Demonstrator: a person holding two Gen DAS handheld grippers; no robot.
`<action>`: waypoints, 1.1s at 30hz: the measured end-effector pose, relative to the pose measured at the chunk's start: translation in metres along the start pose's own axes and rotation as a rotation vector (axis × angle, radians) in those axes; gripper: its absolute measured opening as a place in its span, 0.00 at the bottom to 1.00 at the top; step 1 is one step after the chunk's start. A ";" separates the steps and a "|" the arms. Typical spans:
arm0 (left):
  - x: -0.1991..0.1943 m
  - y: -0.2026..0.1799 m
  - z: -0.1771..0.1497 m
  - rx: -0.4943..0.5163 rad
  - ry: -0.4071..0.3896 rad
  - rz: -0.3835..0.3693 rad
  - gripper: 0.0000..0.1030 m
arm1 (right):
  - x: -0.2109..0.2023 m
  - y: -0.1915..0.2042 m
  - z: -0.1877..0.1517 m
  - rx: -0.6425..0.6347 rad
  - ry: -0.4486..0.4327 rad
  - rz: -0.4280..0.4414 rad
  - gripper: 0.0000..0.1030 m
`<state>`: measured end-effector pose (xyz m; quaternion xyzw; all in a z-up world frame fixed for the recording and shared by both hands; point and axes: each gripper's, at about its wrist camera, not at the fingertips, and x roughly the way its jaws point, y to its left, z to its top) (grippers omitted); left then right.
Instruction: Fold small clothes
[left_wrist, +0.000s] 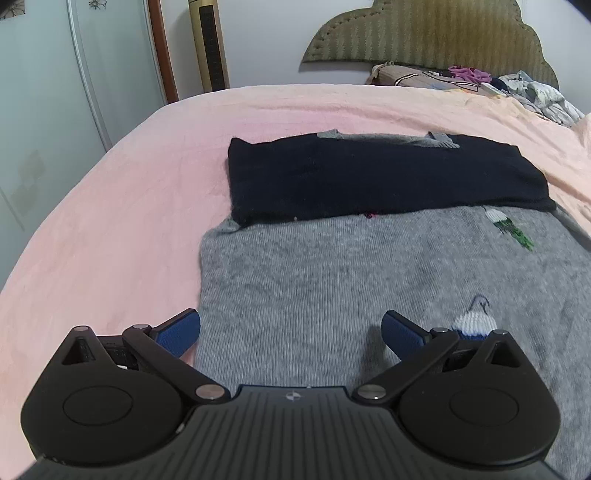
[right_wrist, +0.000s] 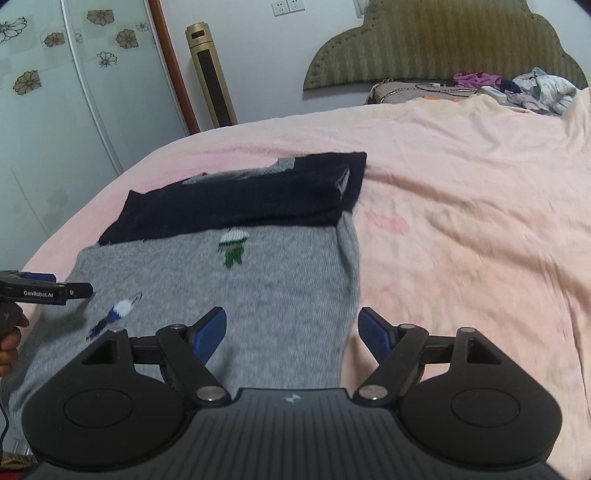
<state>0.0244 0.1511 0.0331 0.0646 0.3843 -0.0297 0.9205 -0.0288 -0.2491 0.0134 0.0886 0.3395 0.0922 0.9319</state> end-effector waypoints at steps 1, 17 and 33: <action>-0.002 0.000 -0.002 0.002 -0.002 -0.001 1.00 | -0.002 0.001 -0.003 0.001 0.000 0.000 0.76; -0.034 0.044 -0.051 0.009 0.013 -0.055 1.00 | -0.030 -0.009 -0.052 0.007 0.058 0.028 0.82; -0.026 0.039 -0.051 -0.052 0.078 -0.361 0.92 | -0.031 0.012 -0.060 -0.072 0.155 0.265 0.73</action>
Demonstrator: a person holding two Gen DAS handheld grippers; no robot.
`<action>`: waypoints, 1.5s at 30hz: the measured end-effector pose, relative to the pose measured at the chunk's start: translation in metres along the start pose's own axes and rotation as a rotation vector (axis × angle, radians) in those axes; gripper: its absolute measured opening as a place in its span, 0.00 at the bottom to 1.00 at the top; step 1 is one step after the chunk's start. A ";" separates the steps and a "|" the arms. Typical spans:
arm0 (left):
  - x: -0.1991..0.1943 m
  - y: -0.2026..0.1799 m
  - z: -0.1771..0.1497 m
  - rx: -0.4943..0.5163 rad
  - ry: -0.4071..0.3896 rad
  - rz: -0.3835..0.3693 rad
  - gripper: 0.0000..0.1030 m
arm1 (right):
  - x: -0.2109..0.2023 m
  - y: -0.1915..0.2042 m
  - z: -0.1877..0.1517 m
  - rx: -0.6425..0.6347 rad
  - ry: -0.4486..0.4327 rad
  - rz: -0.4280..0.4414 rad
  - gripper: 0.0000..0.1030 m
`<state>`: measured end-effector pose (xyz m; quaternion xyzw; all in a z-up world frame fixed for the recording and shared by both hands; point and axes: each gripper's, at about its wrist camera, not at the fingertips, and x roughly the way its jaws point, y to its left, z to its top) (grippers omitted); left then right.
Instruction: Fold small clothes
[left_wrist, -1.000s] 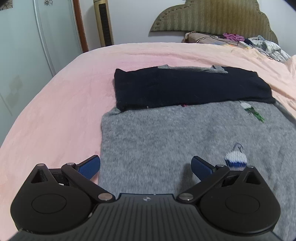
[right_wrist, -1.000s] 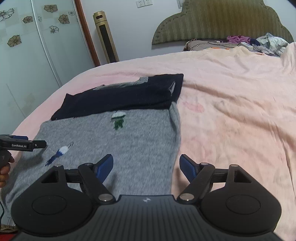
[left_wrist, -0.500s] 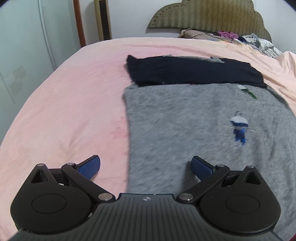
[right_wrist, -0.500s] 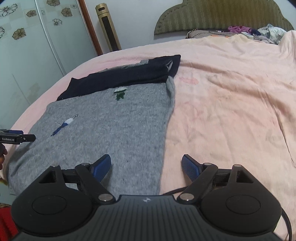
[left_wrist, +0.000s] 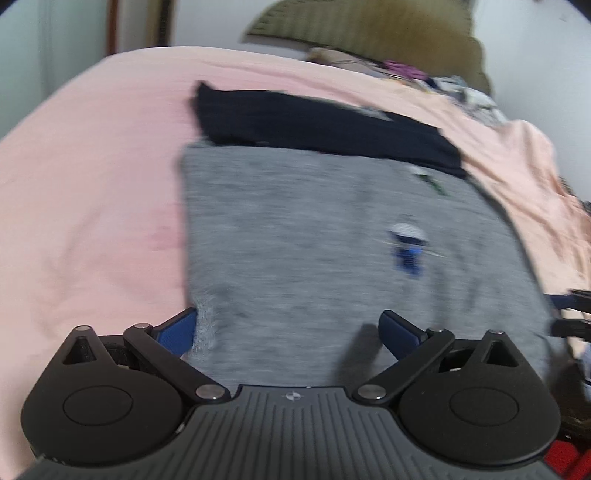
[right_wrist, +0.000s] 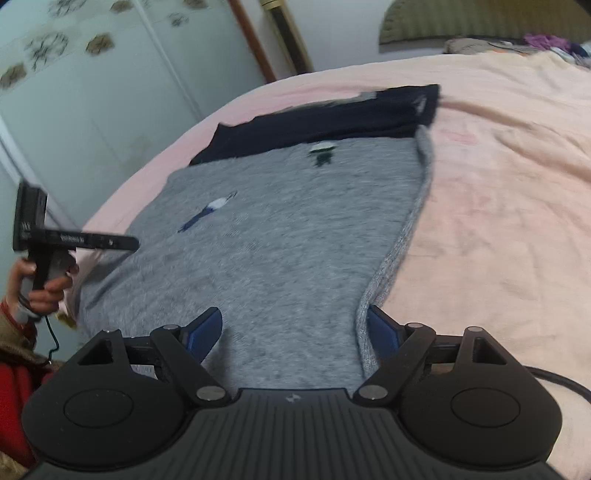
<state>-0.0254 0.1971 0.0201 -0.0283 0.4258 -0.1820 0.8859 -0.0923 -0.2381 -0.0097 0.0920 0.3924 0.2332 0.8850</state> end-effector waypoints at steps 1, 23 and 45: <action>0.002 -0.006 0.001 0.017 0.001 -0.003 0.88 | 0.003 0.003 0.001 -0.009 0.002 -0.008 0.68; 0.009 -0.044 0.098 0.031 -0.159 0.095 0.10 | 0.014 -0.010 0.089 0.005 -0.193 -0.127 0.07; 0.008 0.010 0.047 -0.011 -0.083 0.156 0.83 | 0.005 -0.044 0.037 0.059 -0.046 -0.178 0.74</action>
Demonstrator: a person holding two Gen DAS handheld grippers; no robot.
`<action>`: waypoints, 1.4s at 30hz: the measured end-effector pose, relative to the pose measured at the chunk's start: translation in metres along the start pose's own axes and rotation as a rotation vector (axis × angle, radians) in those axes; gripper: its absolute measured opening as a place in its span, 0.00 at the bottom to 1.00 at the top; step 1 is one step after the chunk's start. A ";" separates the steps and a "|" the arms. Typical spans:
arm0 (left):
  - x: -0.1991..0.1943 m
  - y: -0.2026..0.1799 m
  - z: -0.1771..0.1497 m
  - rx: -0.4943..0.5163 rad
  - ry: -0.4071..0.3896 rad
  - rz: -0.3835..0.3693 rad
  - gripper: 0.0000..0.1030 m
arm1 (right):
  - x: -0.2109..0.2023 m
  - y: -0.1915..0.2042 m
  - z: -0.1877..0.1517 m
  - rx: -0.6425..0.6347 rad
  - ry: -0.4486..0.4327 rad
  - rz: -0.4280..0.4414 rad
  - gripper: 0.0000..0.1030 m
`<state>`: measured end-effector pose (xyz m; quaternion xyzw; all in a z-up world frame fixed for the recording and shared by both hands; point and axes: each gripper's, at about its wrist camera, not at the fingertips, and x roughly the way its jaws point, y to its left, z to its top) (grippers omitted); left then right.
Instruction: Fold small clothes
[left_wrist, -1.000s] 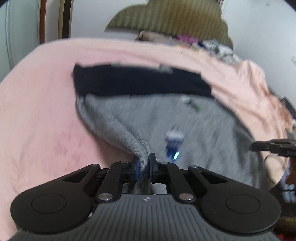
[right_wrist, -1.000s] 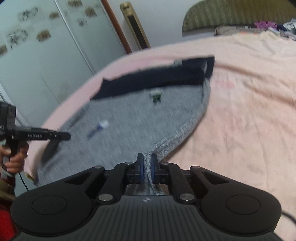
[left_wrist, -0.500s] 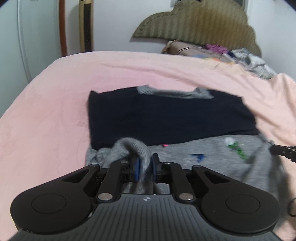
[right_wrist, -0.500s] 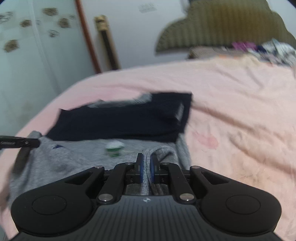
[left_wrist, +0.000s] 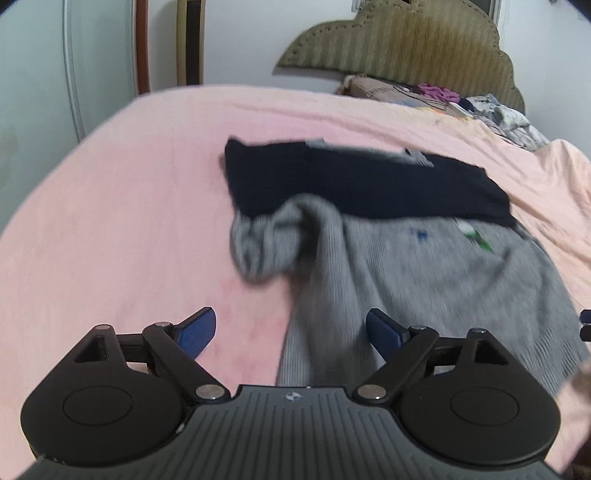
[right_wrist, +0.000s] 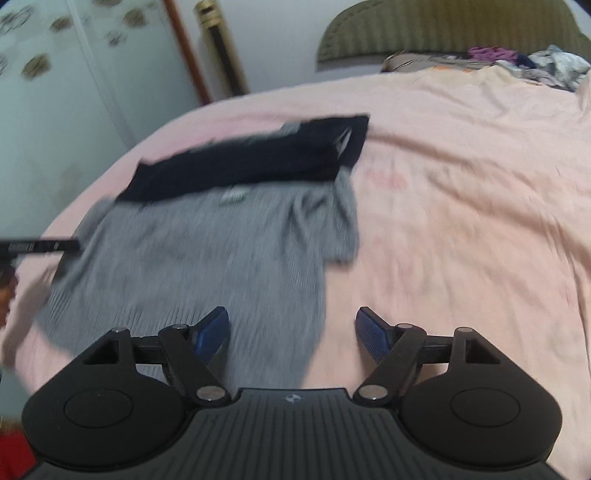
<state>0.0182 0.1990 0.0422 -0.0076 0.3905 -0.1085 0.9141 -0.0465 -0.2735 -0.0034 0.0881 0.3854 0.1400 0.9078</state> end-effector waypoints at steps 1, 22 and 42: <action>-0.004 0.003 -0.006 -0.002 0.012 -0.022 0.82 | -0.006 0.000 -0.006 -0.003 0.010 0.028 0.74; -0.014 0.000 -0.051 -0.022 0.023 -0.212 0.52 | 0.009 0.032 -0.026 0.026 -0.023 0.030 0.40; -0.145 0.017 -0.027 -0.082 -0.255 -0.385 0.08 | -0.091 0.031 -0.016 0.108 -0.224 0.250 0.09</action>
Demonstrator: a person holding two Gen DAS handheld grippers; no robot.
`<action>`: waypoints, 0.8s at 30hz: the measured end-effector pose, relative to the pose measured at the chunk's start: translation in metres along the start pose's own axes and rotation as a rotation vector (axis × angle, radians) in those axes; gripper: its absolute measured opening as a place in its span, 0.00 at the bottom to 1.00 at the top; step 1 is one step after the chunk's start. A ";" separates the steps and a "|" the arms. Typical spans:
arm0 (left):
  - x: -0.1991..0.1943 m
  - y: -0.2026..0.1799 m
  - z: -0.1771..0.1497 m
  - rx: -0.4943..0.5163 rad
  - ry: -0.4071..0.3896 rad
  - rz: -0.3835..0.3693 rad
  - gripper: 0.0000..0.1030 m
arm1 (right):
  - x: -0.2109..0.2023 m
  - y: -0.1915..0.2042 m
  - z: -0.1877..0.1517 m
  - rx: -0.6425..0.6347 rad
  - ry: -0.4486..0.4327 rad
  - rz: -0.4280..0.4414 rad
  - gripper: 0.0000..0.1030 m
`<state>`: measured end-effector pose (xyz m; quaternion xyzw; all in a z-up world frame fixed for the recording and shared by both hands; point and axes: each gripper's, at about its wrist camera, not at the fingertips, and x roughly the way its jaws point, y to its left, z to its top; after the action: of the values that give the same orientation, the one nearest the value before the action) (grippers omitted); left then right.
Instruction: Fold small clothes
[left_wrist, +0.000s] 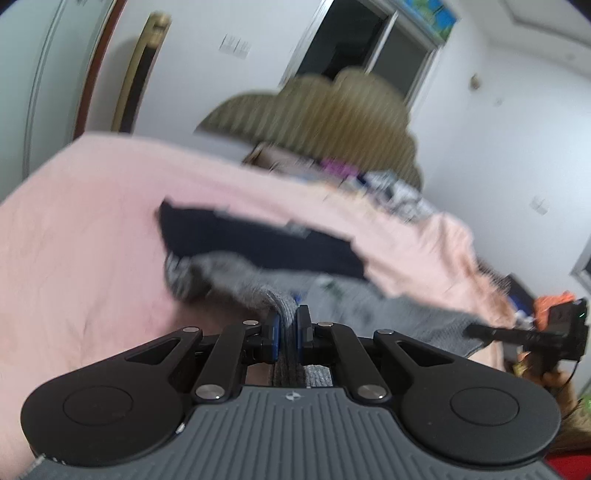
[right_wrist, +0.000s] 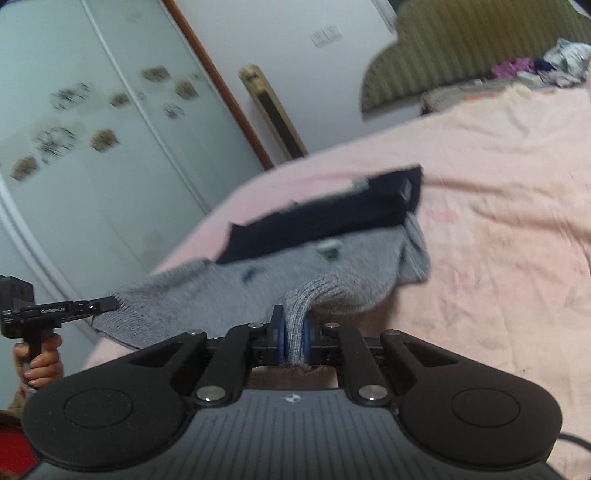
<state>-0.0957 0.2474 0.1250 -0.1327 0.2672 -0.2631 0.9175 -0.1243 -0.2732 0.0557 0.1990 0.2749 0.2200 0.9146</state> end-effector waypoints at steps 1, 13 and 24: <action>-0.010 -0.005 0.002 0.012 -0.028 -0.021 0.08 | -0.007 0.005 0.002 -0.005 -0.013 0.026 0.09; -0.010 -0.011 0.016 -0.031 -0.105 -0.036 0.02 | -0.030 0.014 0.015 0.015 -0.072 0.142 0.09; 0.037 0.039 -0.013 -0.174 0.171 0.076 0.97 | 0.006 -0.003 0.023 0.063 -0.037 0.108 0.09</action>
<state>-0.0599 0.2578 0.0839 -0.1786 0.3711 -0.2146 0.8856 -0.1058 -0.2780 0.0693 0.2462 0.2536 0.2566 0.8996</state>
